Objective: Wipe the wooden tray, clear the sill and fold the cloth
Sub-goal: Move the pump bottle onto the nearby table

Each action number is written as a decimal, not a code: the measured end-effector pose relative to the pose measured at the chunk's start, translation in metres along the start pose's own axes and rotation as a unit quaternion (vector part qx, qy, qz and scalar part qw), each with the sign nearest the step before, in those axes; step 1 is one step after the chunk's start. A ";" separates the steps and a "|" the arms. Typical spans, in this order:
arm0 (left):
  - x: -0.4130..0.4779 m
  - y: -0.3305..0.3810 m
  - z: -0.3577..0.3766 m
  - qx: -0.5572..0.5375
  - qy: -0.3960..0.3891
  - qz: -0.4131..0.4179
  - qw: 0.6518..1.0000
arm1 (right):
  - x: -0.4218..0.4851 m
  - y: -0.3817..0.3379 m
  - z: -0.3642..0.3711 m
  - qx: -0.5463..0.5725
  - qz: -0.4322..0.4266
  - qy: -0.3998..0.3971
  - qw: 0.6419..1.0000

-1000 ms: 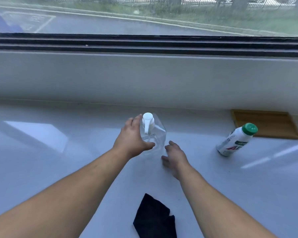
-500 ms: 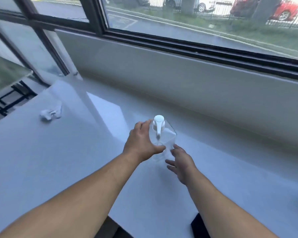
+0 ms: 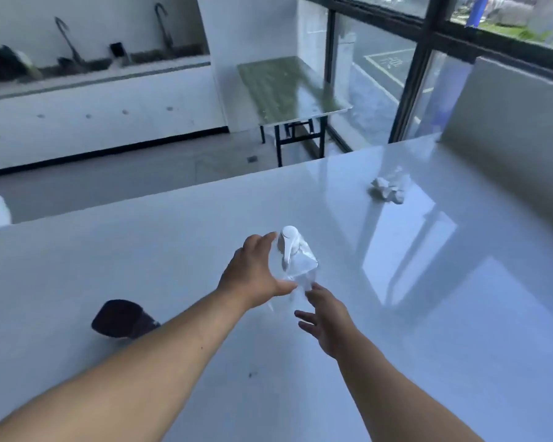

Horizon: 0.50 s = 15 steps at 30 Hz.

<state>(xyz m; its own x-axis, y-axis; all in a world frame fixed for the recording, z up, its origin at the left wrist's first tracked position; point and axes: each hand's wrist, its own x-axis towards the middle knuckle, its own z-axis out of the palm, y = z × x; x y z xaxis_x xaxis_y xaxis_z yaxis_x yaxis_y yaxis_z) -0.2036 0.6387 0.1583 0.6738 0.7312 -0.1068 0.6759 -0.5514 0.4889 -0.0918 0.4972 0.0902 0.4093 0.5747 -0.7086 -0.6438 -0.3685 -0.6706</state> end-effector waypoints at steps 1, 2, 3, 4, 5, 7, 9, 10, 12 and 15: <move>-0.002 -0.034 -0.019 0.003 0.012 -0.018 1.000 | 0.010 0.006 0.036 -0.018 0.004 -0.020 1.000; -0.006 -0.065 -0.036 0.004 0.025 -0.036 0.999 | 0.018 0.011 0.069 -0.036 0.009 -0.039 0.999; -0.010 -0.093 -0.051 0.003 0.035 -0.052 0.998 | 0.025 0.017 0.100 -0.053 0.014 -0.056 0.997; -0.015 -0.118 -0.064 0.001 0.045 -0.067 0.997 | 0.031 0.023 0.127 -0.068 0.020 -0.070 0.995; -0.019 -0.137 -0.073 0.002 0.053 -0.078 0.996 | 0.036 0.028 0.148 -0.079 0.024 -0.080 0.993; -0.027 -0.174 -0.086 0.002 0.064 -0.101 0.993 | 0.045 0.042 0.187 -0.094 0.033 -0.091 0.991; -0.035 -0.201 -0.089 -0.006 0.065 -0.113 0.991 | 0.052 0.056 0.212 -0.103 0.044 -0.095 0.989; -0.038 -0.209 -0.089 -0.013 0.063 -0.116 0.991 | 0.053 0.061 0.219 -0.107 0.047 -0.097 0.988; -0.042 -0.227 -0.087 -0.029 0.060 -0.125 0.990 | 0.057 0.072 0.231 -0.118 0.053 -0.096 0.987; -0.044 -0.240 -0.081 -0.039 0.054 -0.133 0.989 | 0.064 0.082 0.238 -0.122 0.052 -0.082 0.988</move>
<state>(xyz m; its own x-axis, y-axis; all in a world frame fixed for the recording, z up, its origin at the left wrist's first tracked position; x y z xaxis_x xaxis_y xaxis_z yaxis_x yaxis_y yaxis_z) -0.4202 0.7714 0.1161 0.4361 0.8874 -0.1498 0.7977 -0.3041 0.5208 -0.2724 0.6773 0.0417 0.2261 0.6277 -0.7449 -0.4942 -0.5851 -0.6430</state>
